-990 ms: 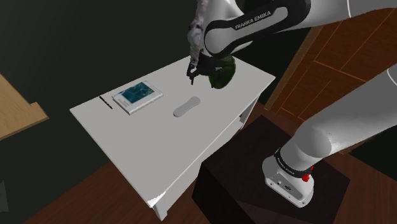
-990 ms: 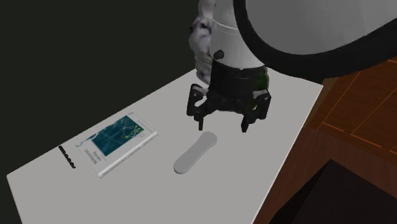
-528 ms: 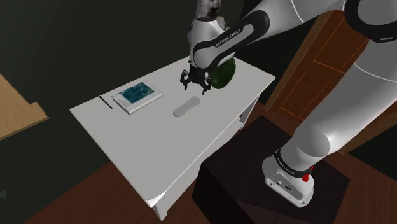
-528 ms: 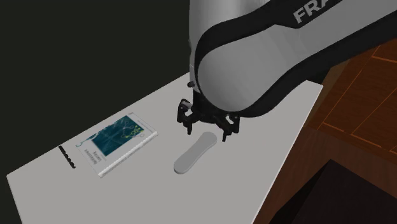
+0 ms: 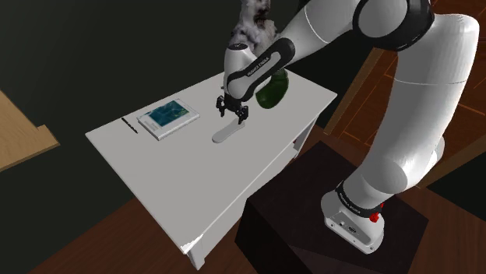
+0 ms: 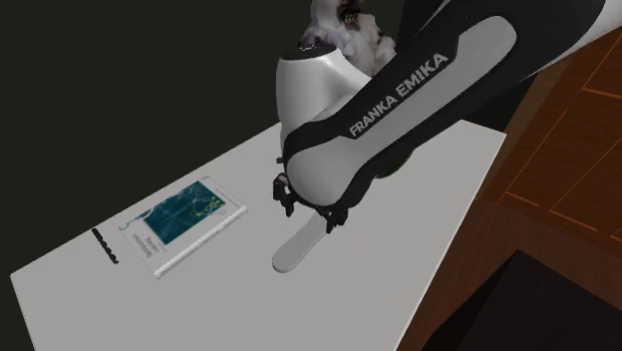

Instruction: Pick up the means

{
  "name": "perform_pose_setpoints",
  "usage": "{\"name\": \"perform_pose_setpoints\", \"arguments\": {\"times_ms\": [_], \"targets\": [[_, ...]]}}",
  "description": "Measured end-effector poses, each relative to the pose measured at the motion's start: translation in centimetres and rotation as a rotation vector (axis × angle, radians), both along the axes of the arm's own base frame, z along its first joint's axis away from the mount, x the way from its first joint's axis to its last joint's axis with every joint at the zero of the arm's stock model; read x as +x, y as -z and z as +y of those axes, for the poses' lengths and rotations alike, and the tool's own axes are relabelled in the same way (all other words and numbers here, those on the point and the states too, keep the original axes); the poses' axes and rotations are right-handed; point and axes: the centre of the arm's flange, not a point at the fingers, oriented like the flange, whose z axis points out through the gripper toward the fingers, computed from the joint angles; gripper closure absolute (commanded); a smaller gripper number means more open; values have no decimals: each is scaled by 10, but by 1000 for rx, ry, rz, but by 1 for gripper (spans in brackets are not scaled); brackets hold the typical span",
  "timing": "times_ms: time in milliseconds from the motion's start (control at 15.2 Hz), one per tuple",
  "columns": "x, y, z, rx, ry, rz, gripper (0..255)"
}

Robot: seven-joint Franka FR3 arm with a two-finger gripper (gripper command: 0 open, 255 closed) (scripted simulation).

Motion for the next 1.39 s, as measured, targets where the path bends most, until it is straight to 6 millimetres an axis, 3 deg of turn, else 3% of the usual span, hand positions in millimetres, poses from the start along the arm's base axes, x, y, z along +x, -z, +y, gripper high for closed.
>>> {"name": "perform_pose_setpoints", "arguments": {"times_ms": [330, 858, 924, 1386], "targets": [[28, 52, -14, -8, 138, 14, 0], [32, 97, -15, -10, 158, 16, 0], [31, 98, -15, -10, 159, 16, 255], [31, 100, -15, -9, 159, 15, 255]]}}
